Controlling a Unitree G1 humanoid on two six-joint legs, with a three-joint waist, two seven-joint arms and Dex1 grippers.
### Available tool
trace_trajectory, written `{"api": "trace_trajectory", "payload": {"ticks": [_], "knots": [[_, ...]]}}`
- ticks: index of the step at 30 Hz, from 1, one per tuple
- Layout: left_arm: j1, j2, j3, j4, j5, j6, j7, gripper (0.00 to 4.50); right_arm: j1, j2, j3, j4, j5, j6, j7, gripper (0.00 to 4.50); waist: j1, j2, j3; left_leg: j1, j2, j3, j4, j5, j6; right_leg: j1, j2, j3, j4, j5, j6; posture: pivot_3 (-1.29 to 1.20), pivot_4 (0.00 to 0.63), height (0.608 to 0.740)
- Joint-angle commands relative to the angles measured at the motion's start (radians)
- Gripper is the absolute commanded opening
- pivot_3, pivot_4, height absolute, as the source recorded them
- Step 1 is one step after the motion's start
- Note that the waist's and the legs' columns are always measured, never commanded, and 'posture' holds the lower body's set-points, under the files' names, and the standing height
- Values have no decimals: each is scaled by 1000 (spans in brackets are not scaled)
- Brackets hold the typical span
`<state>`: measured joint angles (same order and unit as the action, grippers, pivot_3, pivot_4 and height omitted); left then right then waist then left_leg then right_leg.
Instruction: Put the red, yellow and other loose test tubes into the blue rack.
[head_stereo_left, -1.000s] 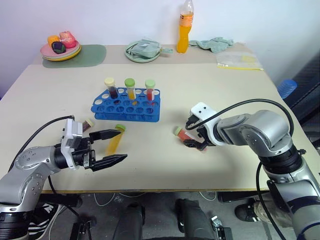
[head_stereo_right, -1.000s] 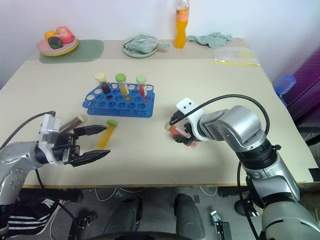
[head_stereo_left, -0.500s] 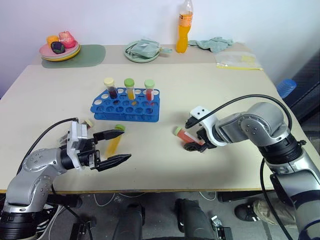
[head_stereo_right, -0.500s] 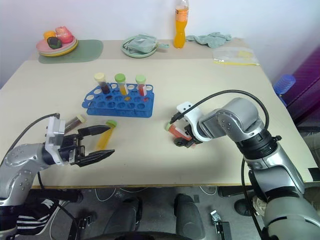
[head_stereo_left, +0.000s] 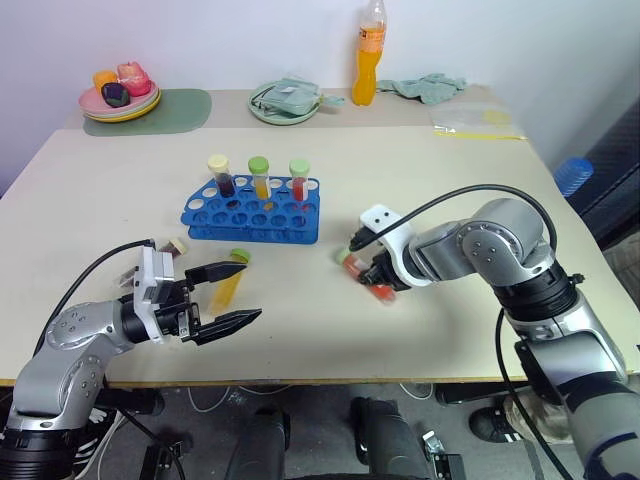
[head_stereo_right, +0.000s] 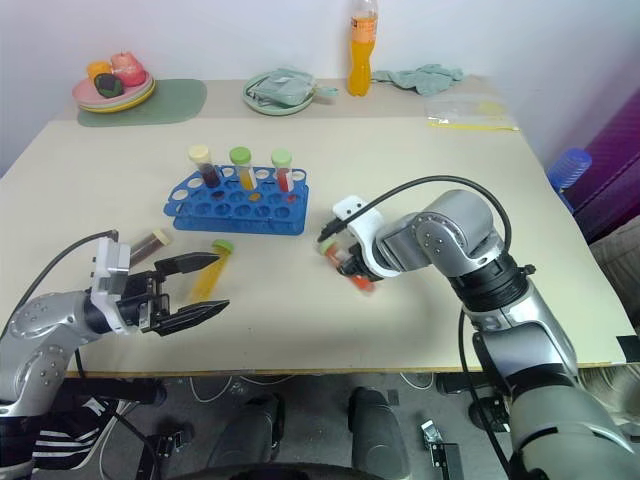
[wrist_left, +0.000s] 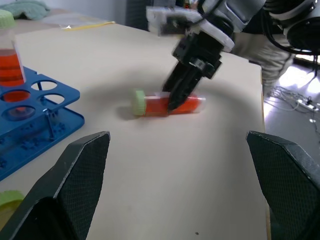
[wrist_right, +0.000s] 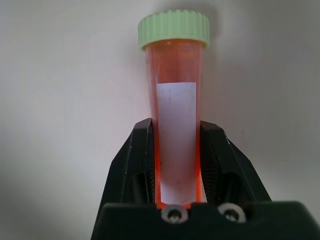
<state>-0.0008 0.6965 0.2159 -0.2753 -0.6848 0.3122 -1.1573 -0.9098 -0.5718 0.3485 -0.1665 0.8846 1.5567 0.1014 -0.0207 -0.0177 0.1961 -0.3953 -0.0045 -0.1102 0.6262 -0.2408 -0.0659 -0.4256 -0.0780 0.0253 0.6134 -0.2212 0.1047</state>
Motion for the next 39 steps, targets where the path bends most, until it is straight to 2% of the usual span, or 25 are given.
{"api": "trace_trajectory", "payload": {"ticks": [1,3,4,6,8,12,14,17,19,22,29,39], "knots": [[-4,4,22,0,-1,-18,-1,4500,55,-87,-12,-188,-60,-265,232,774,7,-1,0,-1,0,0,0,0,0,0,0,0,0,0,0,0,150,740],[-4,3,30,0,-5,-19,2,4500,141,-50,-136,-185,-37,-431,348,774,4,-3,-2,-1,0,0,0,-1,1,1,0,-1,-2,-2,4,0,150,740],[-3,4,33,2,-5,-22,1,4500,174,-42,-157,-174,-66,-510,382,774,3,-2,-1,-1,0,0,0,-1,1,1,0,-1,-3,-2,4,0,150,740],[-4,-4,47,10,-8,-28,15,4500,235,62,-231,-122,-114,-724,406,774,-1,-2,-1,-1,0,0,0,-1,1,1,0,-1,-2,-2,4,0,150,740],[-2,-8,56,12,-11,-34,22,4500,251,157,-249,-63,-182,-863,383,774,-11,-2,-1,0,0,0,1,-1,1,1,0,0,-1,-2,4,0,150,740],[-9,-16,75,14,-21,-27,51,4500,287,306,-157,64,-438,-1254,392,774,-22,-2,-1,1,1,0,0,-1,1,1,1,0,0,0,1,0,150,740],[-14,-10,87,18,-18,-26,62,4500,298,426,-168,155,-492,-1352,304,774,-26,-2,-1,2,1,0,-1,-1,1,1,1,0,0,0,0,0,150,740],[-22,13,112,27,-20,-20,65,4500,324,493,-79,242,-670,-1582,293,774,-25,-1,-1,3,1,0,-3,-1,1,1,1,0,1,1,0,0,150,740],[-28,24,130,33,-29,-10,70,4500,335,554,-104,300,-667,-1609,264,774,-24,-1,-1,3,0,0,-3,0,1,0,1,0,1,1,0,0,150,740],[-28,38,148,46,-29,-5,64,4500,316,586,-97,437,-755,-1730,234,774,-23,-1,-1,3,0,0,-3,0,0,1,1,0,1,1,0,0,150,740],[4,71,202,7,-42,16,80,4500,226,662,-145,667,-805,-1850,176,774,-29,-1,0,4,1,0,-6,0,0,0,1,0,1,1,-1,0,150,740],[45,86,249,-66,-73,66,120,4500,203,711,-155,772,-836,-1916,189,774,-30,-1,0,5,1,-1,-7,0,-1,0,1,0,1,1,-1,0,150,740]]}}
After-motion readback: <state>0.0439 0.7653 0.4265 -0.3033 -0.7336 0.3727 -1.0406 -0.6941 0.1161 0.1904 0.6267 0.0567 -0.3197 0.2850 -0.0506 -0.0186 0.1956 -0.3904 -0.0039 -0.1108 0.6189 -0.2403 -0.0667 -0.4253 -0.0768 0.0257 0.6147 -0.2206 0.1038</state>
